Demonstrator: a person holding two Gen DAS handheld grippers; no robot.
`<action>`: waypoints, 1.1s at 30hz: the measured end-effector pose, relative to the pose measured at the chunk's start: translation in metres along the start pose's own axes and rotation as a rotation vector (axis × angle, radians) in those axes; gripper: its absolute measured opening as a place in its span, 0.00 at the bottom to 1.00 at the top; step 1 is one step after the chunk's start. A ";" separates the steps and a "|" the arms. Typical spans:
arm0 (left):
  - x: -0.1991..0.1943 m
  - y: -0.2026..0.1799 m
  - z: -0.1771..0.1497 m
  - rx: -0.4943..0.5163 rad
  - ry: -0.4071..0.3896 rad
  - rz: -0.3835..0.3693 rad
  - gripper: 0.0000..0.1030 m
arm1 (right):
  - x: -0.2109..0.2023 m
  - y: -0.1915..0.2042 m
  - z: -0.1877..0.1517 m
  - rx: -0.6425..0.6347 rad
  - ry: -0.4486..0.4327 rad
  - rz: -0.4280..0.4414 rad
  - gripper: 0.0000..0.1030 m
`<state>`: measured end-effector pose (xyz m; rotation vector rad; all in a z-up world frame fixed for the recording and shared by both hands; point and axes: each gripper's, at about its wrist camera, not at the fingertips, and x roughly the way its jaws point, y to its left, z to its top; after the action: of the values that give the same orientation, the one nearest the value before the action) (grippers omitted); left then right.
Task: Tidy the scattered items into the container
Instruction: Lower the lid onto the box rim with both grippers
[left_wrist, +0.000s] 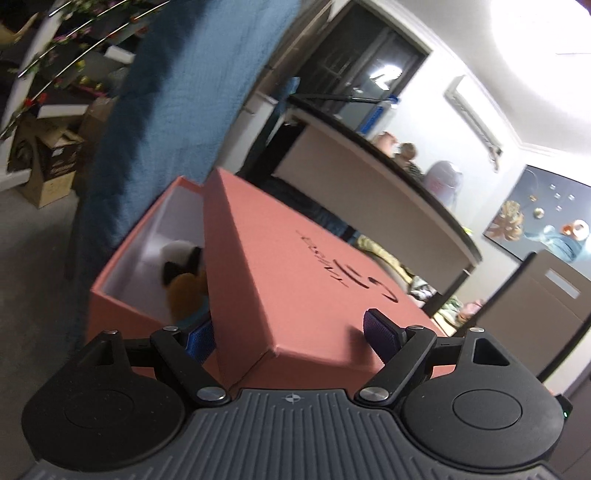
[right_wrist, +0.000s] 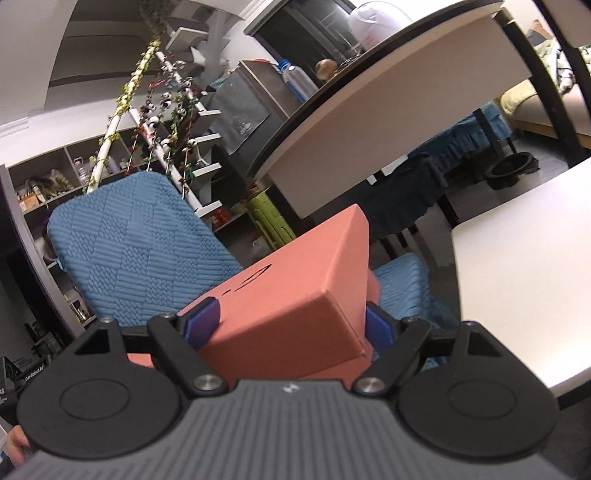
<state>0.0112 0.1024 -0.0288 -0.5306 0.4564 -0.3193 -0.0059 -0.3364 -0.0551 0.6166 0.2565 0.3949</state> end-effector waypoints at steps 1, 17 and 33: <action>0.003 0.005 0.000 -0.014 0.003 0.014 0.83 | 0.006 0.002 -0.004 -0.002 0.002 0.006 0.81; -0.005 0.016 0.007 0.052 -0.151 0.152 0.90 | 0.055 0.005 -0.037 0.008 0.036 -0.004 0.83; -0.001 -0.022 -0.035 0.291 -0.231 0.260 0.89 | 0.028 0.002 -0.044 -0.064 -0.085 -0.073 0.88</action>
<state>-0.0106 0.0703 -0.0435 -0.2165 0.2447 -0.0701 0.0033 -0.3001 -0.0917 0.5577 0.1842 0.3047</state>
